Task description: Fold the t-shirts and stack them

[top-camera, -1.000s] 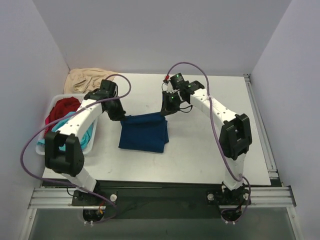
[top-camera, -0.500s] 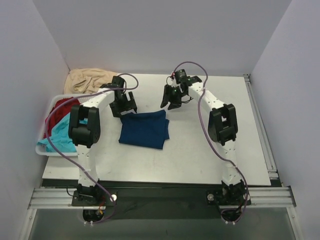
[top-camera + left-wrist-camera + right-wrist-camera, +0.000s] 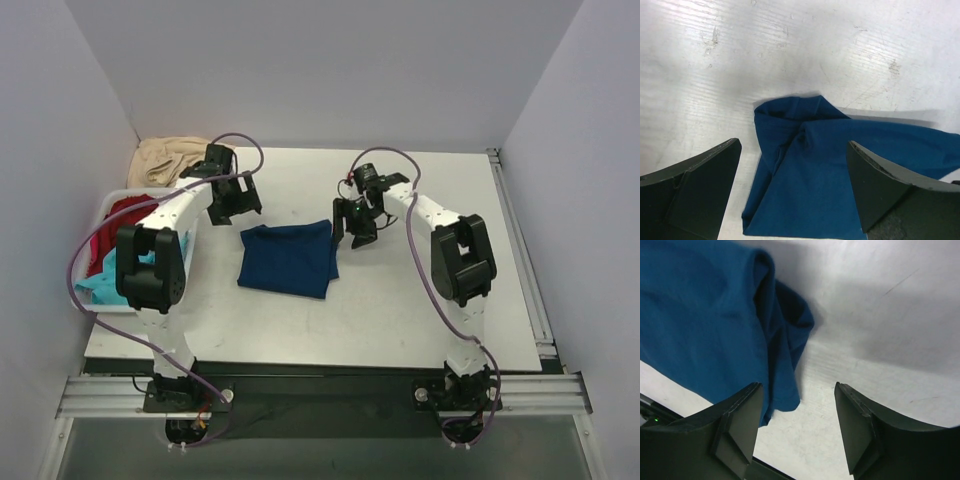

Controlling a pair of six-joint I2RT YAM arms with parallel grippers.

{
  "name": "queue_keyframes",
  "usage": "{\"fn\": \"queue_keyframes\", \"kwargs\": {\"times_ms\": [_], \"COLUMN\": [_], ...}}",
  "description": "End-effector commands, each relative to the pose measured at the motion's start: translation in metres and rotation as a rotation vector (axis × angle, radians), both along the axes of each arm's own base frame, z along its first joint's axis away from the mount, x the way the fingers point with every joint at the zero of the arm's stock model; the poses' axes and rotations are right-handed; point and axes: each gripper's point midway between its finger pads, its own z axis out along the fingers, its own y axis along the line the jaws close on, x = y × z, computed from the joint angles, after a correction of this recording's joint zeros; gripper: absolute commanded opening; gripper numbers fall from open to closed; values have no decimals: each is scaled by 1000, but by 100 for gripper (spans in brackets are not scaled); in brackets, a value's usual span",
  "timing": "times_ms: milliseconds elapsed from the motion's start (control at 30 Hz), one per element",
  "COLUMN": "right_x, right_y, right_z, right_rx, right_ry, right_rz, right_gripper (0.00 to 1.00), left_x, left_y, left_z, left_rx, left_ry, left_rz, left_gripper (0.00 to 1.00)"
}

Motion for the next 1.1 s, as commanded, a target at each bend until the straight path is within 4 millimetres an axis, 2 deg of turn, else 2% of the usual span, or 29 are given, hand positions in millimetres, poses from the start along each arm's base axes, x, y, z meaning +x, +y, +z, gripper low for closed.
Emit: {"fn": "queue_keyframes", "kwargs": {"times_ms": [0, 100, 333, 500, 633, 733, 900, 1067], "right_x": [-19, -27, -32, -40, -55, -64, -83, -97], "right_y": [4, 6, 15, 32, 53, 60, 65, 73], "right_z": [17, 6, -12, -23, -28, -31, -36, -33], "right_rx": [-24, -2, 34, 55, 67, 75, 88, 138], "right_ry": [-61, -40, -6, 18, 45, 58, 99, 137], "right_rz": [61, 44, 55, 89, 128, 141, 152, 165], "right_gripper": [60, 62, 63, 63, 60, 59, 58, 57], "left_x": [1, -14, -52, -79, -103, -121, -154, -171], "left_y": [7, 10, 22, 26, 29, 28, 24, 17], "left_z": [35, 29, -1, -10, -15, -17, -23, -34], "left_rx": [10, 19, 71, 75, 70, 59, 14, -34], "left_ry": [-95, -50, 85, 153, 202, 234, 297, 353], "left_rz": [1, -6, 13, 31, 46, 45, 37, 42], "left_gripper": [97, 97, 97, 98, 97, 97, 97, 97]}}
